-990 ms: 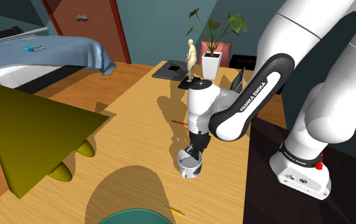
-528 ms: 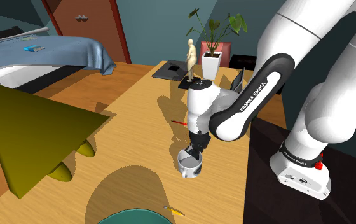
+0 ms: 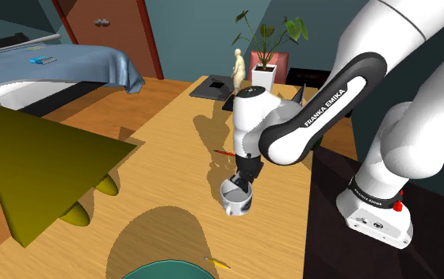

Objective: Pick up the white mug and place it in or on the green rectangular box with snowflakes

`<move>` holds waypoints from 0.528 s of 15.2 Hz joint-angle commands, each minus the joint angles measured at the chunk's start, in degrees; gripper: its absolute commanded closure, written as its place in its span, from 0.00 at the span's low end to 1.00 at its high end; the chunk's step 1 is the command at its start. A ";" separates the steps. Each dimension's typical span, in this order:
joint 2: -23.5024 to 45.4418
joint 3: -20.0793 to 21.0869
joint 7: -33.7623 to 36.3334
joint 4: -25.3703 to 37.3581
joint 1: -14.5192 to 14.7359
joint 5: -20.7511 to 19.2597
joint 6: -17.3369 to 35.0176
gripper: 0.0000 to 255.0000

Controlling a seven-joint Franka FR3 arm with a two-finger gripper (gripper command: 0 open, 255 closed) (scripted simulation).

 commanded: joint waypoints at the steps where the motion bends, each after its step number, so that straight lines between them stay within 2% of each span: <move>1: -2.18 -0.35 -0.54 0.15 0.44 0.97 -2.27 1.00; 8: -7.77 -1.76 -1.36 1.93 1.18 2.12 -9.47 1.00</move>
